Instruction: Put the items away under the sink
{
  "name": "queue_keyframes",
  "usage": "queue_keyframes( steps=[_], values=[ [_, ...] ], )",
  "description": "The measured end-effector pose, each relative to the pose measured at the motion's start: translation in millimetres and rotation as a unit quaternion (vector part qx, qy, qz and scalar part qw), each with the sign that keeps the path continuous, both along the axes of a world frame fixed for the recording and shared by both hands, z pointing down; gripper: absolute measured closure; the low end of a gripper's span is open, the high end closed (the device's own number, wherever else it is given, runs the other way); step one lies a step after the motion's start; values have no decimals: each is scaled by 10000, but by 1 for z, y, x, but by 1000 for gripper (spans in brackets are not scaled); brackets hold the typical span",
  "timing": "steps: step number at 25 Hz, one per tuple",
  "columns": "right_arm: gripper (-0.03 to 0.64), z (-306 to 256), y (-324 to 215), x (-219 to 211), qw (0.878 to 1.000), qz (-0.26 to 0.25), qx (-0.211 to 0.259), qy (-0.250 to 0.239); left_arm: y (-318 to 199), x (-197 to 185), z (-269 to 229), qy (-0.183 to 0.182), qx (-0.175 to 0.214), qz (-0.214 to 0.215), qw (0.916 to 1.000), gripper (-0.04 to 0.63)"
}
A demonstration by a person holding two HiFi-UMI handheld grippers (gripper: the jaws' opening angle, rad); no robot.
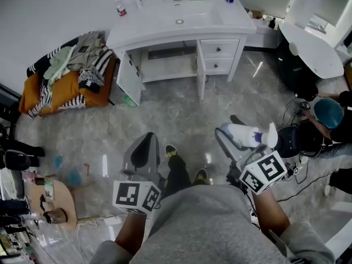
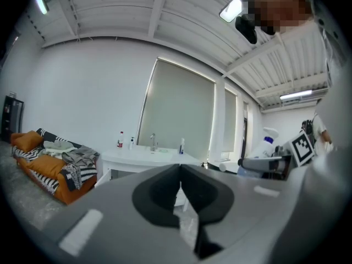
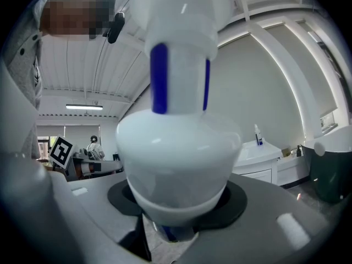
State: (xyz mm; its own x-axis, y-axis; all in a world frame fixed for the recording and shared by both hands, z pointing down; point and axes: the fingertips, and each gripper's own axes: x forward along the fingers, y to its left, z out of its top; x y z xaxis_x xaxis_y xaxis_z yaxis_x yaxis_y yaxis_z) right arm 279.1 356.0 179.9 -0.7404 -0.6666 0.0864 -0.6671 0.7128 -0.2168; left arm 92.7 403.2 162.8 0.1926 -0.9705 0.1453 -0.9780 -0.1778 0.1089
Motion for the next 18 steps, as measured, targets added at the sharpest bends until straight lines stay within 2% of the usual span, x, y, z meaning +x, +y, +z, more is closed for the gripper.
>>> queue_keyframes(
  steps=[8,12,18],
  values=[
    [374,4,-4,-9,9999,-91,7,70,-5,-2,4,-23,15,-4,10000,584],
    [374,6,-5,-22,9998,-163,-6,111,-8,-7,5,-193,55,72,9998,584],
    [374,9,-18,-44,9993,-312,6,219,-22,-21,18,-182,-112,55,9998,584]
  ],
)
